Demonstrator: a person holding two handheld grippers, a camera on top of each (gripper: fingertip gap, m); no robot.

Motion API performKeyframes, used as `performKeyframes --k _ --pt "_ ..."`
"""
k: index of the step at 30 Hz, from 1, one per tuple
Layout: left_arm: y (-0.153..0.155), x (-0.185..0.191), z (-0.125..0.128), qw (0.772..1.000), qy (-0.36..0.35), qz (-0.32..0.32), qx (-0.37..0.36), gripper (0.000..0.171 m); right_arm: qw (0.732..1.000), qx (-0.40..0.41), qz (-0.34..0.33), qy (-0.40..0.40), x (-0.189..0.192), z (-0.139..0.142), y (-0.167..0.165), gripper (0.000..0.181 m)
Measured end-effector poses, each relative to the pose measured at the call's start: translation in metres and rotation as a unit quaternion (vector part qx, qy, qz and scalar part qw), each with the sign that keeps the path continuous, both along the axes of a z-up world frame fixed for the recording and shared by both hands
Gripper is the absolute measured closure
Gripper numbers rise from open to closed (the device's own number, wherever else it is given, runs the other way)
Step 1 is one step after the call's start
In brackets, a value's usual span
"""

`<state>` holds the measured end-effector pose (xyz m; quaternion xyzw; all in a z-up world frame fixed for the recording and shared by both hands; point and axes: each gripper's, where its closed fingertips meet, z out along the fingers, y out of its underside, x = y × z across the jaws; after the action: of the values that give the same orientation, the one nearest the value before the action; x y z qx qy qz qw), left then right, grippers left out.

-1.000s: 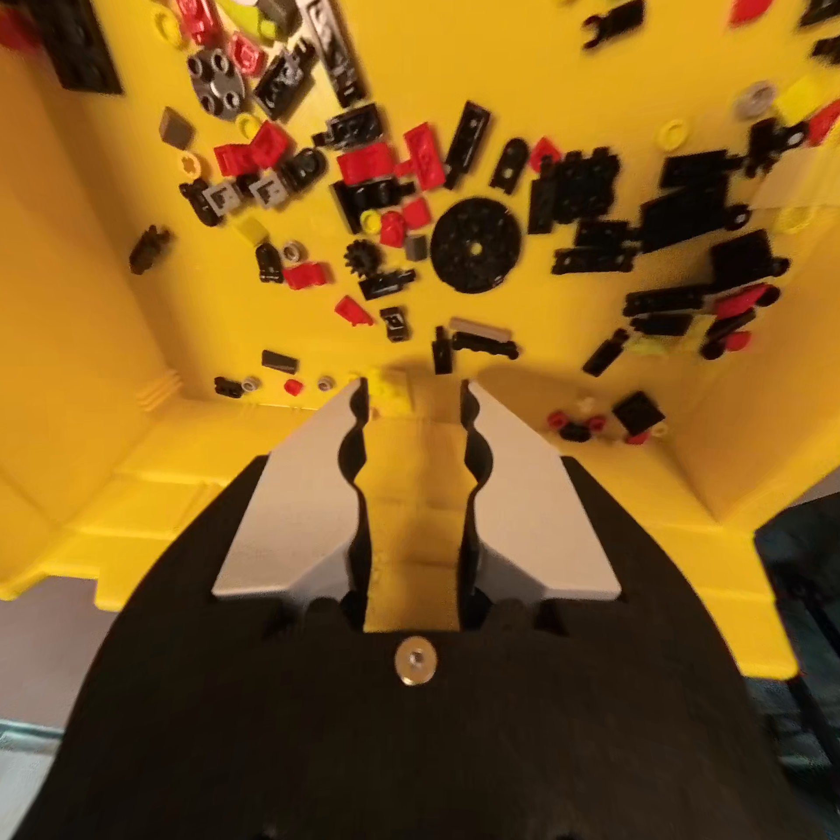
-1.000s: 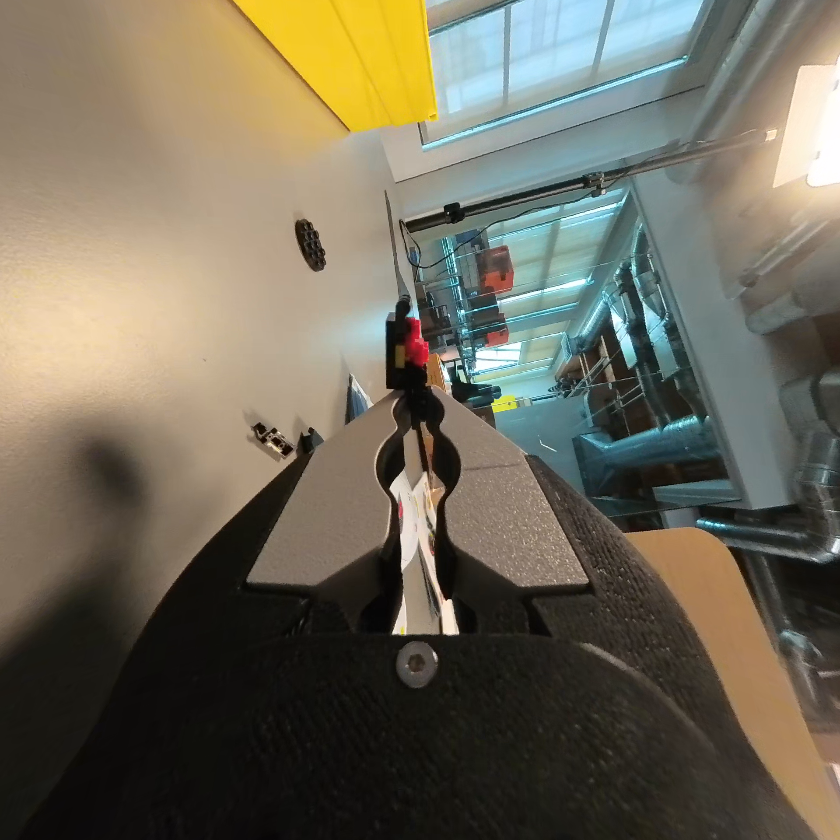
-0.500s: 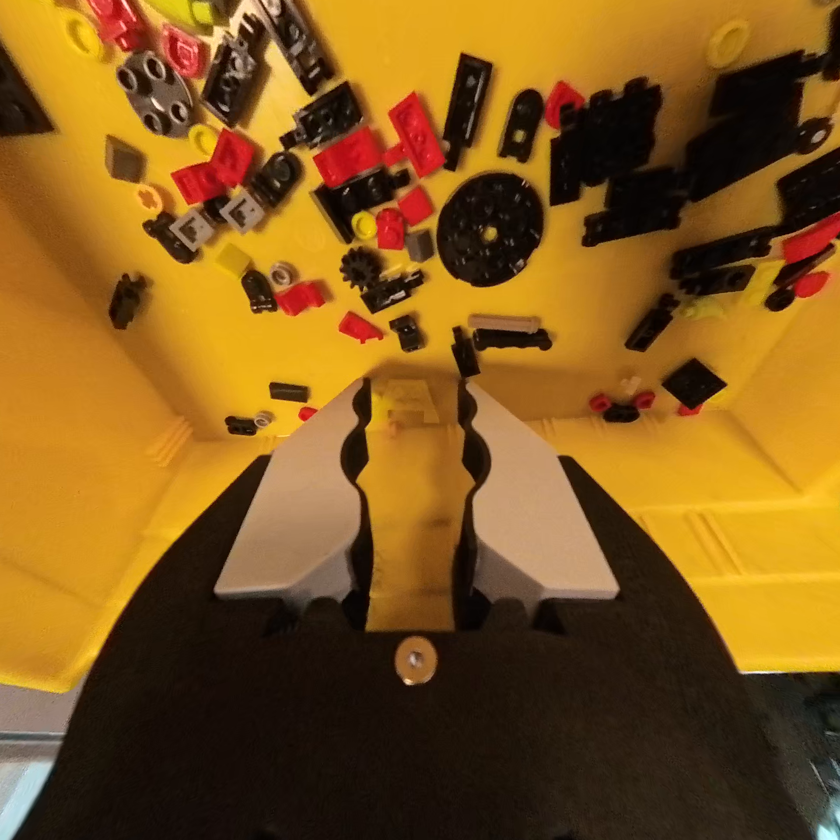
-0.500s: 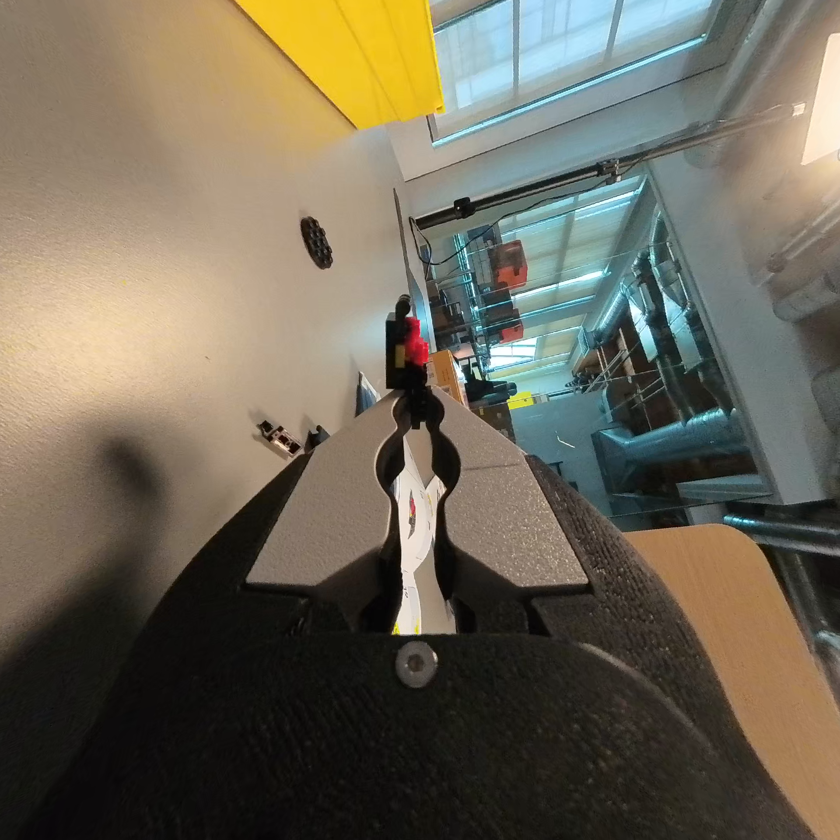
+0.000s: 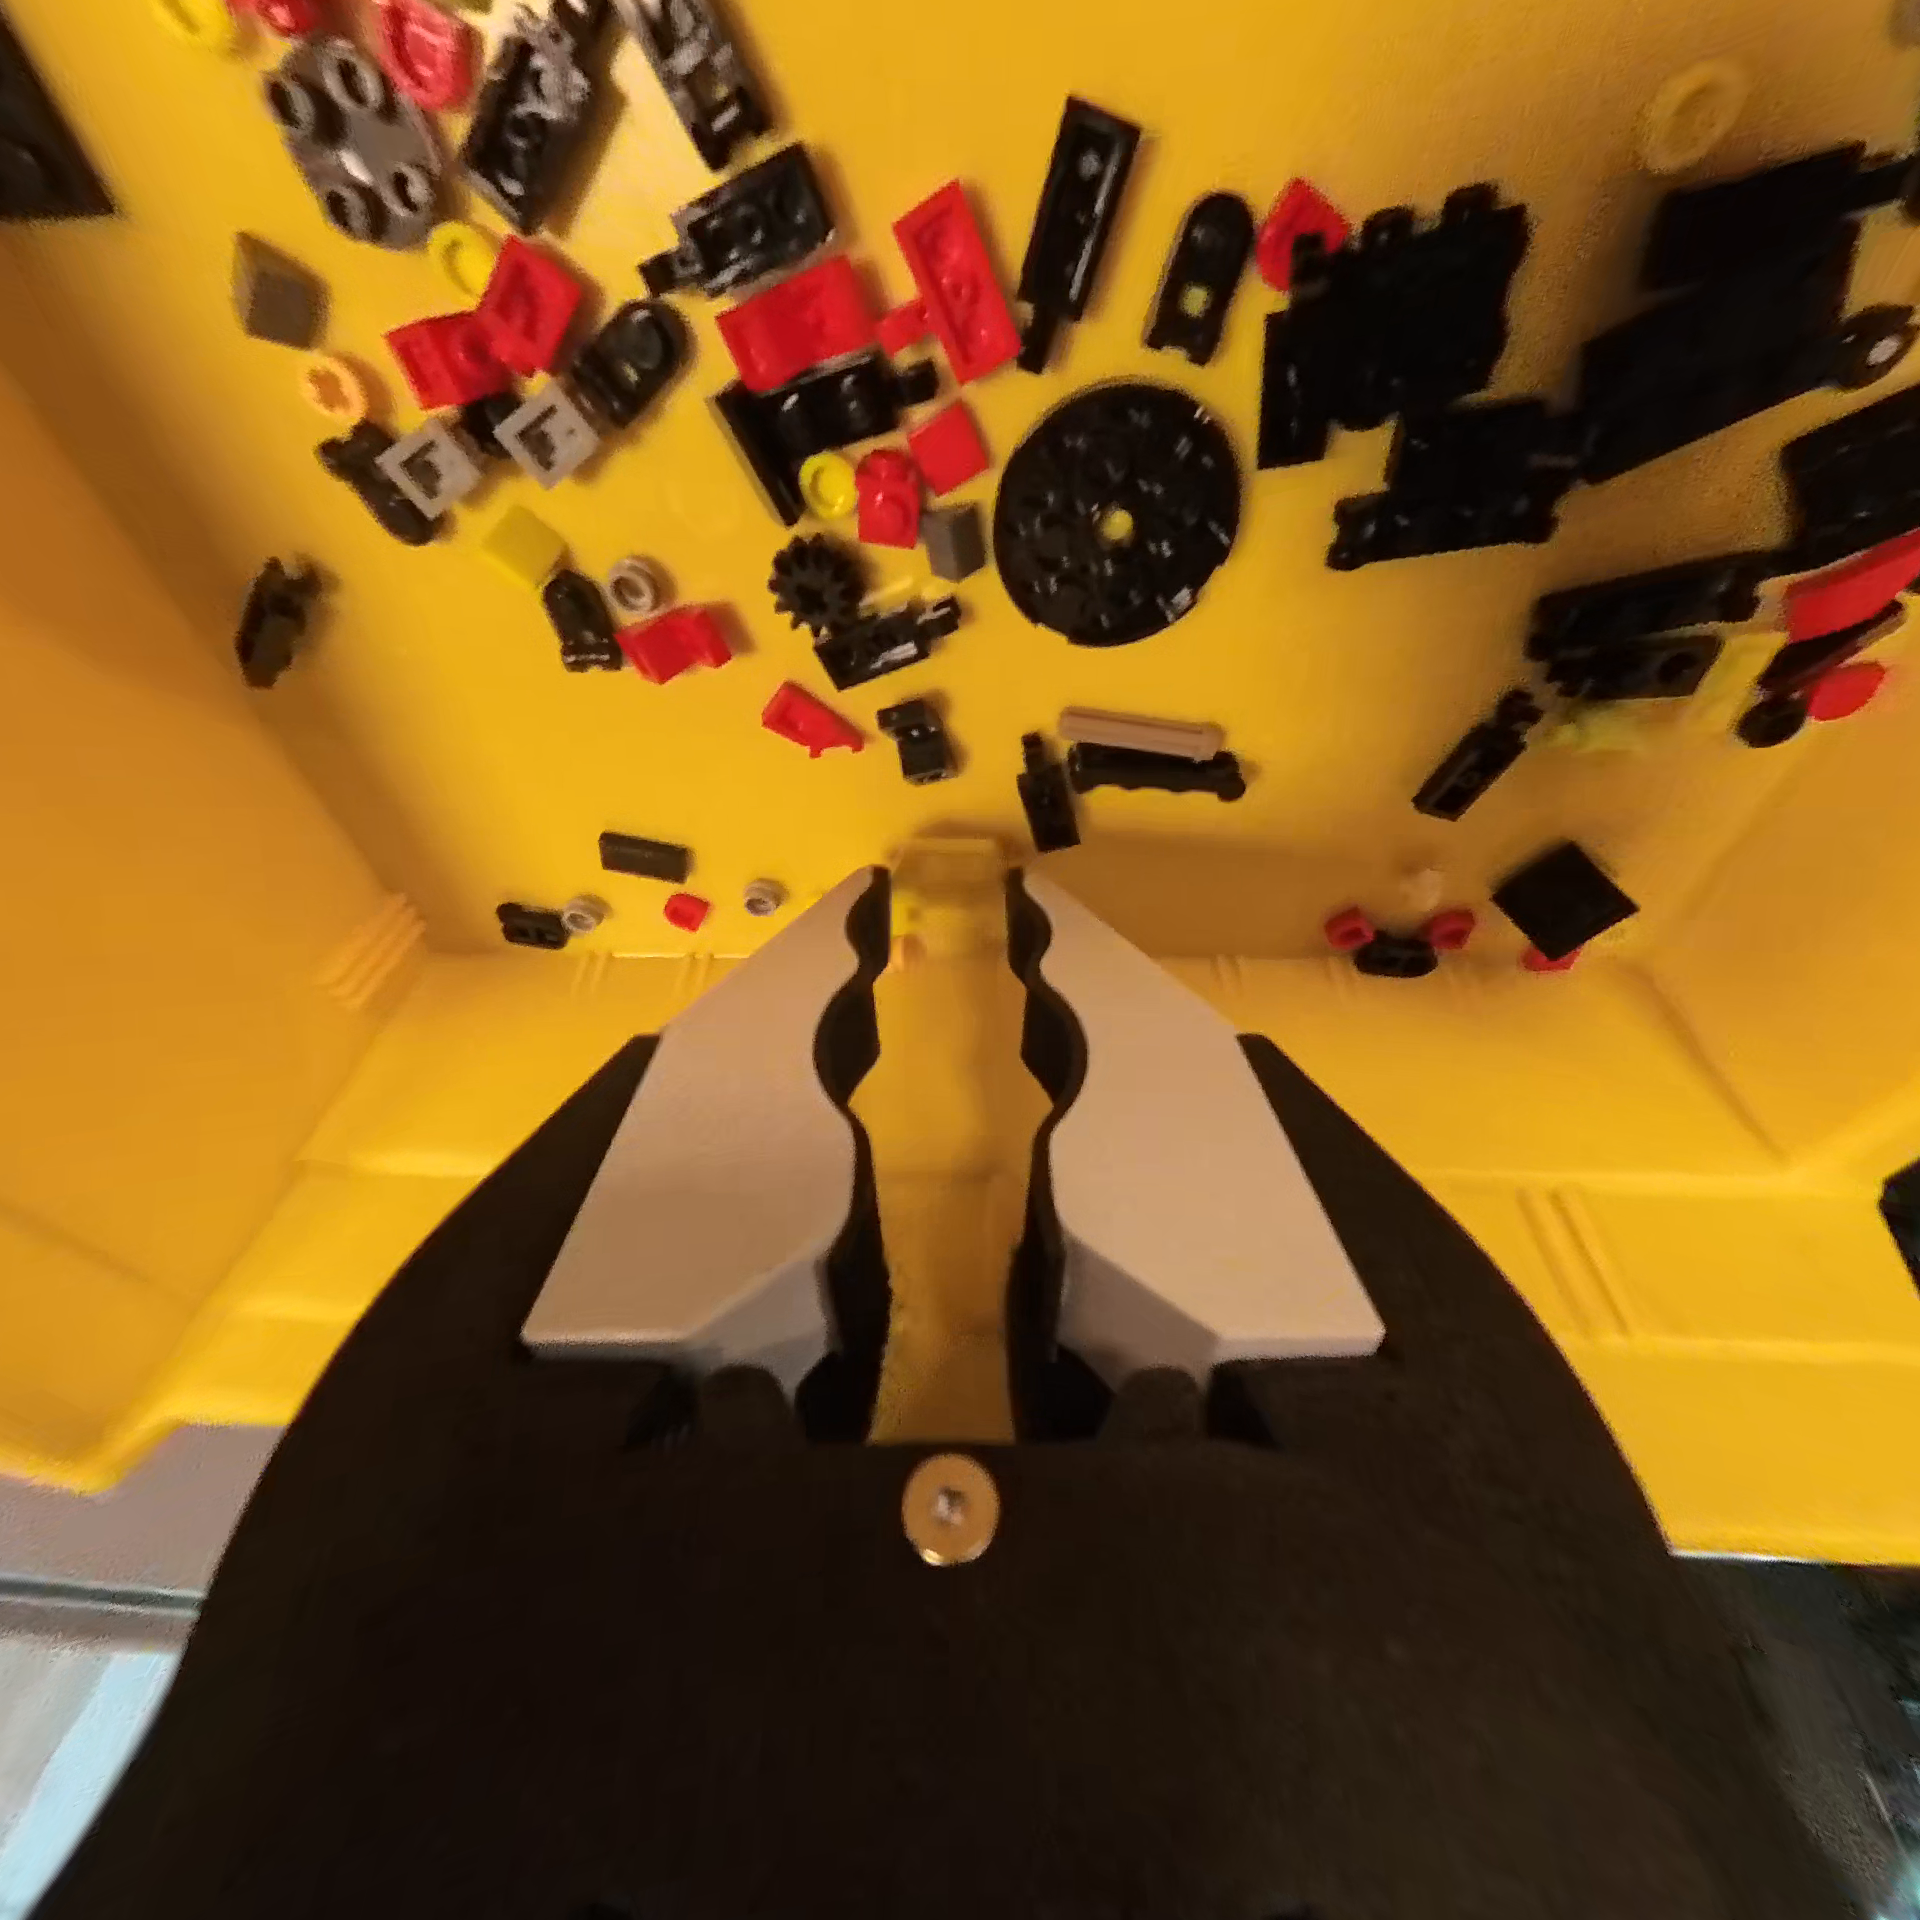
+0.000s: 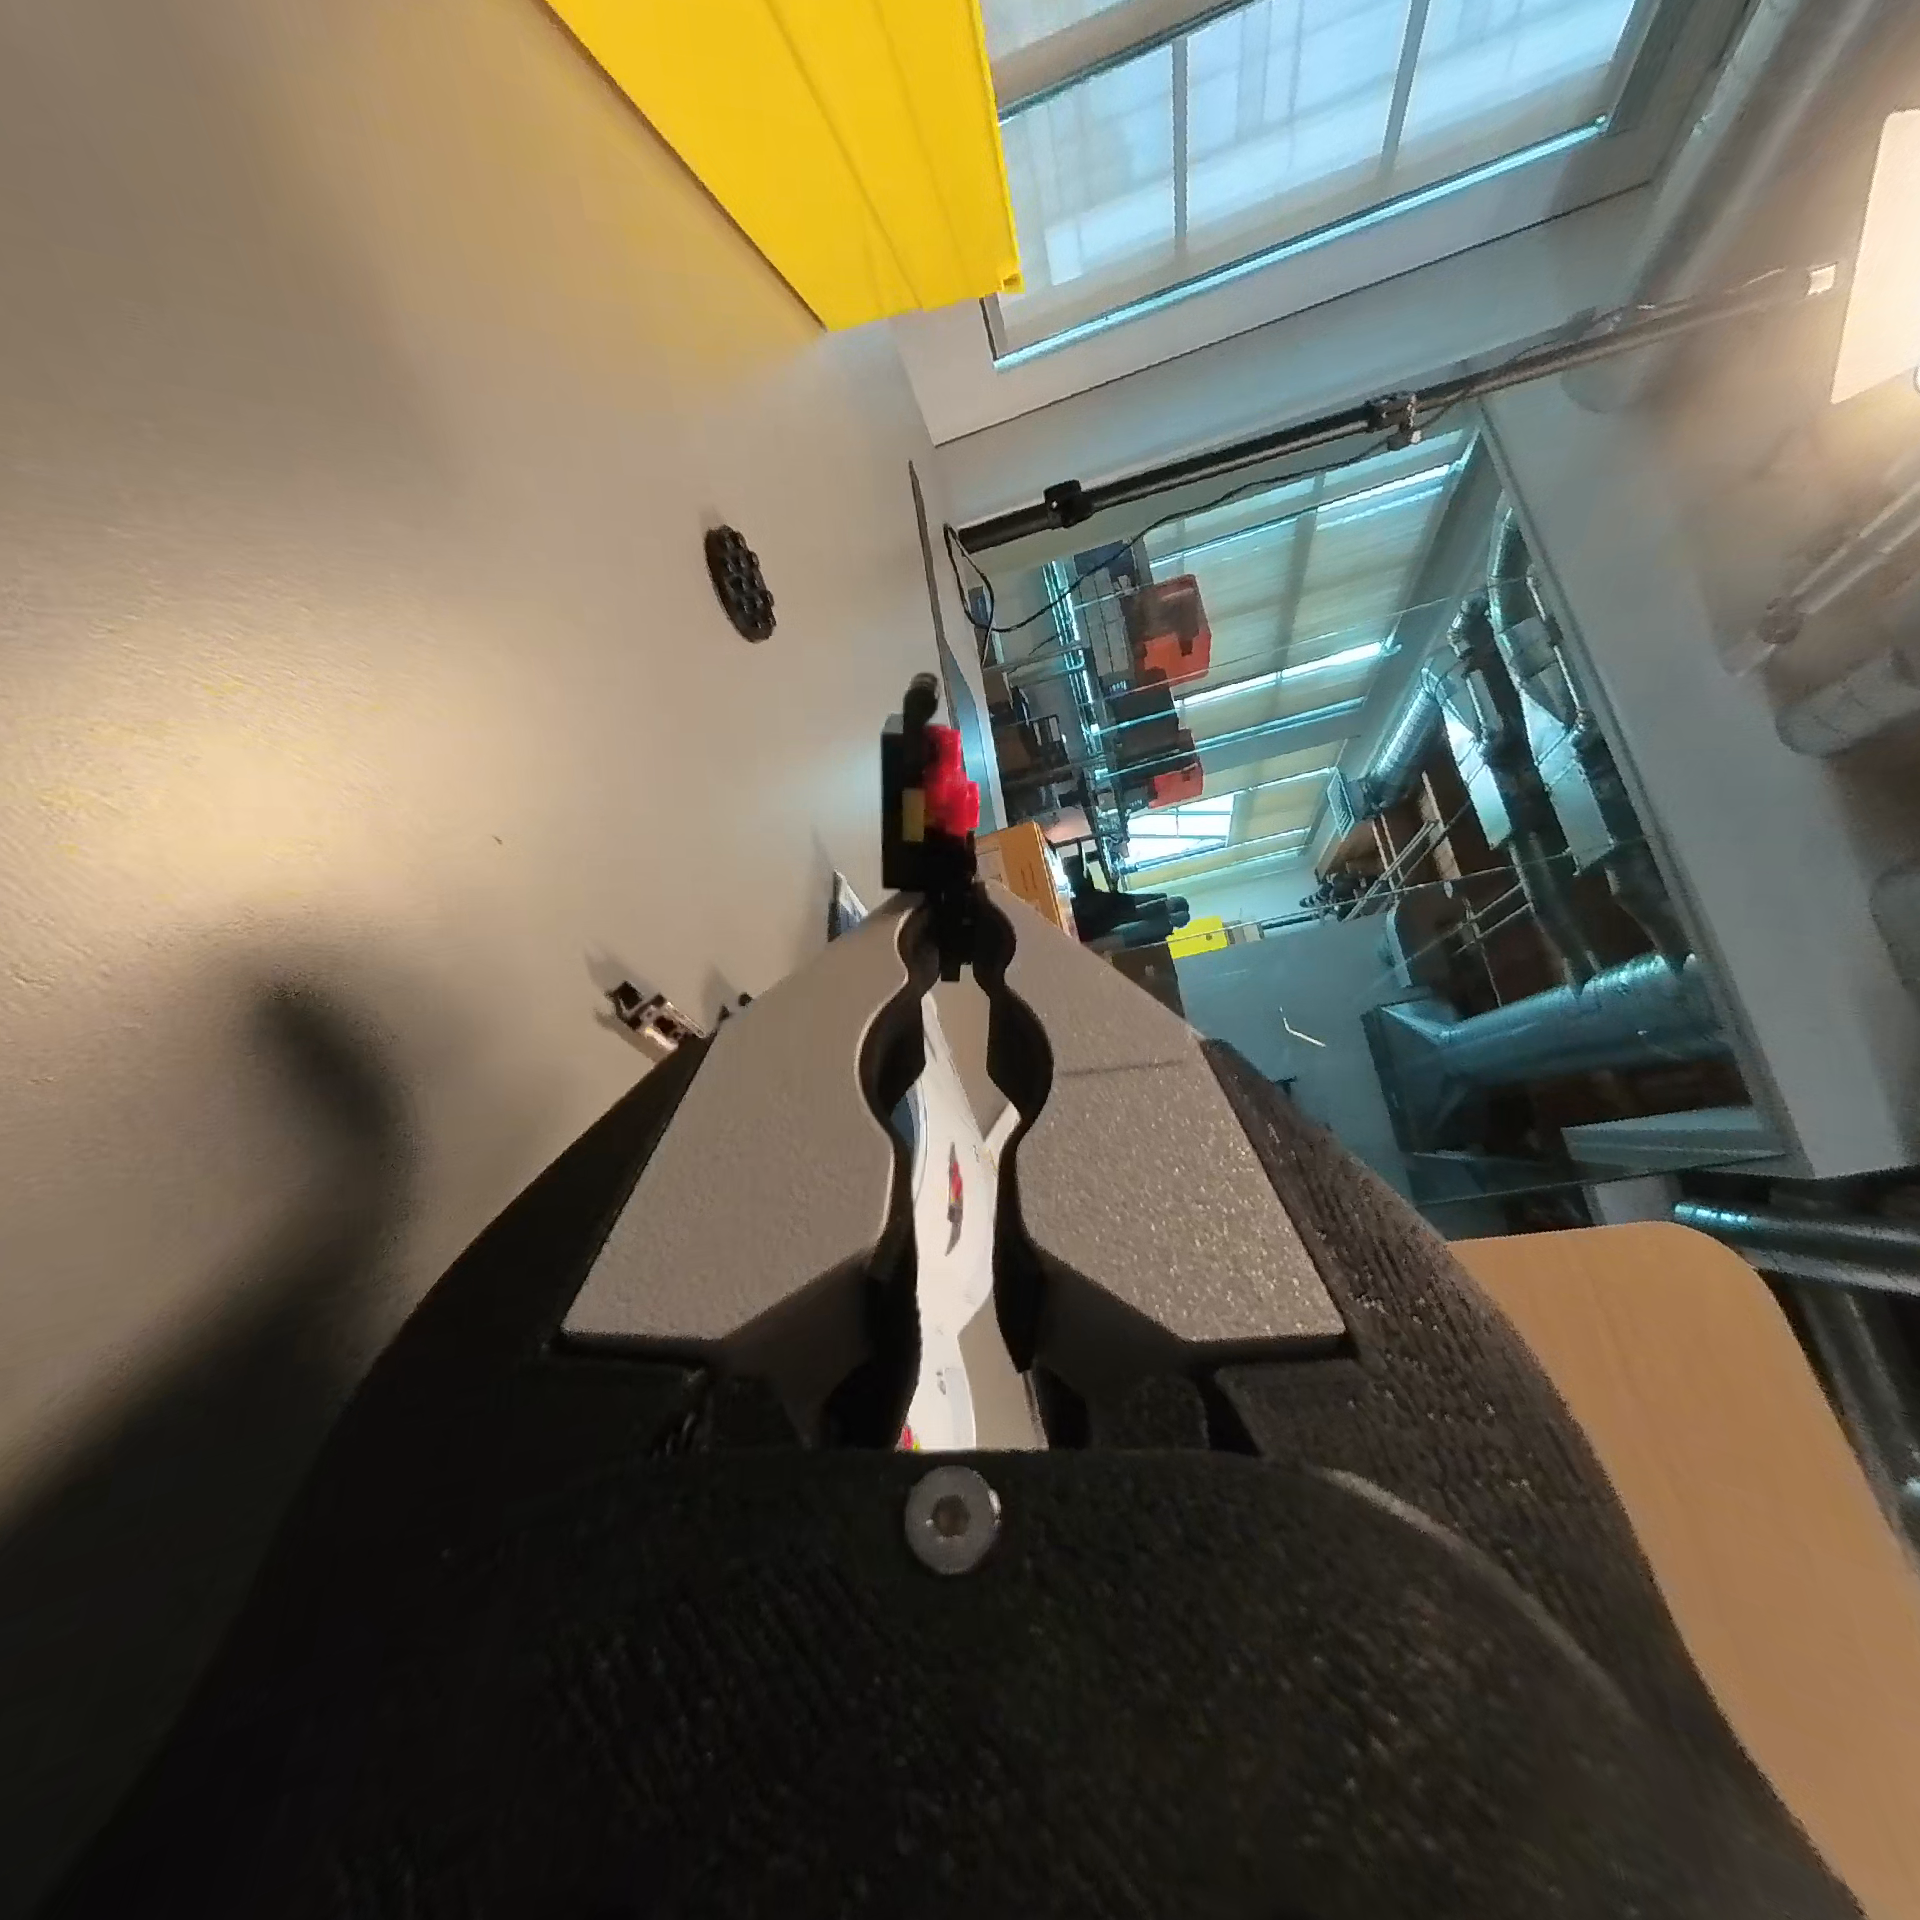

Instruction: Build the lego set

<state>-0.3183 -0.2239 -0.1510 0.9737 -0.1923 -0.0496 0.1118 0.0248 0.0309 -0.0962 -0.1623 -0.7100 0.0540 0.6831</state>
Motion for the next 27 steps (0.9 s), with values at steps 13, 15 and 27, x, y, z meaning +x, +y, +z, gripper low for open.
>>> performKeyframes --k 13,15,27 --pt "0.105 0.13 0.151 0.964 0.053 -0.138 0.223 0.15 0.997 0.069 0.014 0.017 0.008 0.008 -0.016 0.179" --pt "0.125 0.174 0.149 0.958 0.037 -0.18 0.222 0.15 0.996 0.083 0.022 0.013 0.012 0.006 -0.021 0.179" --pt "0.172 0.319 0.006 0.946 -0.139 -0.239 0.168 0.15 0.993 0.11 0.029 -0.008 0.029 -0.003 -0.019 0.179"
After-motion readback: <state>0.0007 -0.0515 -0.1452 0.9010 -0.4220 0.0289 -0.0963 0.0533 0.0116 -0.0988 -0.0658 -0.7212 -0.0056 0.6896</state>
